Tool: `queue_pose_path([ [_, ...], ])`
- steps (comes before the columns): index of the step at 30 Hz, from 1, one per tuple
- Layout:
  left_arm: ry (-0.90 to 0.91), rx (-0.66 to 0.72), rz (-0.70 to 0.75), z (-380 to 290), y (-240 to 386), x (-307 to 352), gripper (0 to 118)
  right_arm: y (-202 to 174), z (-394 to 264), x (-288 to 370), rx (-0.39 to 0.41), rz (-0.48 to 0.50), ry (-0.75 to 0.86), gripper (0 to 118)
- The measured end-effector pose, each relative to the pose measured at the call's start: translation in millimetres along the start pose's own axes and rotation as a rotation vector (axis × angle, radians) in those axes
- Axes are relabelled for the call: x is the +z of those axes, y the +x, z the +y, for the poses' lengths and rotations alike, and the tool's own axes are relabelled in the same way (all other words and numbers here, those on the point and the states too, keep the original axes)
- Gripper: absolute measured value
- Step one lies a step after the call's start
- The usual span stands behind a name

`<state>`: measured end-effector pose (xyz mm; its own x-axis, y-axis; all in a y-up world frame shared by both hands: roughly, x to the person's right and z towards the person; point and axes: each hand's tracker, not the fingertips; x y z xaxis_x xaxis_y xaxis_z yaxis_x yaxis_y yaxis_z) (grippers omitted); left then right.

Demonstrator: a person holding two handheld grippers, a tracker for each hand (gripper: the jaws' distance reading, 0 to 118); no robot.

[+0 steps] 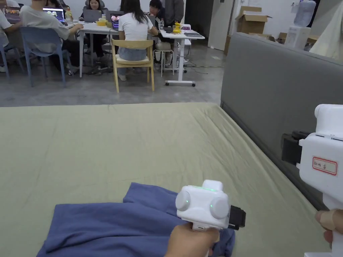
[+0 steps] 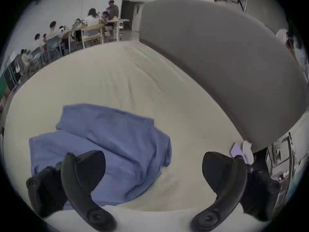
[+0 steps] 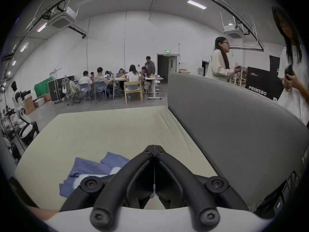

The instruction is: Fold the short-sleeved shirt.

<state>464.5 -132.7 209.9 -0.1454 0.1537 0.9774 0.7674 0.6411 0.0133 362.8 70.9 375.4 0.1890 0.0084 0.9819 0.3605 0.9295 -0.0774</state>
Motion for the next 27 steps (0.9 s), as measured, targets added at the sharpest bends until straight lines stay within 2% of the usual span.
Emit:
queue_pose_path([
  [5, 0.232, 0.092, 0.017, 14, -77, 114, 118, -24, -7, -18, -0.011, 0.075, 0.026, 3],
  [7, 0.314, 0.136, 0.091, 6, -115, 164, 118, -38, -13, -27, 0.008, 0.101, 0.030, 3],
  [8, 0.333, 0.156, 0.173, -1, -134, 189, 117, -46, -17, -32, 0.014, 0.124, 0.035, 3],
  [9, 0.357, 0.171, 0.246, -12, -149, 207, 107, -53, -21, -35, 0.021, 0.144, 0.041, 3],
  [10, 0.393, 0.194, 0.319, -24, -165, 226, 70, -63, -26, -38, 0.030, 0.162, 0.045, 3],
  [11, 0.411, 0.203, 0.400, -40, -178, 243, 22, -72, -32, -42, 0.036, 0.172, 0.045, 3],
  [12, 0.394, 0.225, 0.484, -56, -190, 251, 0, -81, -38, -46, 0.040, 0.185, 0.043, 3],
  [13, 0.391, 0.262, 0.588, -73, -203, 257, 0, -89, -43, -50, 0.037, 0.208, 0.035, 3],
  [15, 0.326, 0.261, 0.567, -107, -221, 263, 0, -106, -56, -58, 0.025, 0.265, 0.001, 3],
  [18, 0.249, 0.357, 0.520, -137, -235, 253, 0, -131, -67, -72, 0.036, 0.297, -0.042, 3],
  [22, 0.210, 0.369, 0.500, -134, -265, 230, 0, -153, -68, -85, 0.029, 0.334, -0.071, 3],
  [27, 0.203, 0.346, 0.465, -113, -285, 197, 0, -168, -70, -103, 0.055, 0.334, -0.087, 3],
])
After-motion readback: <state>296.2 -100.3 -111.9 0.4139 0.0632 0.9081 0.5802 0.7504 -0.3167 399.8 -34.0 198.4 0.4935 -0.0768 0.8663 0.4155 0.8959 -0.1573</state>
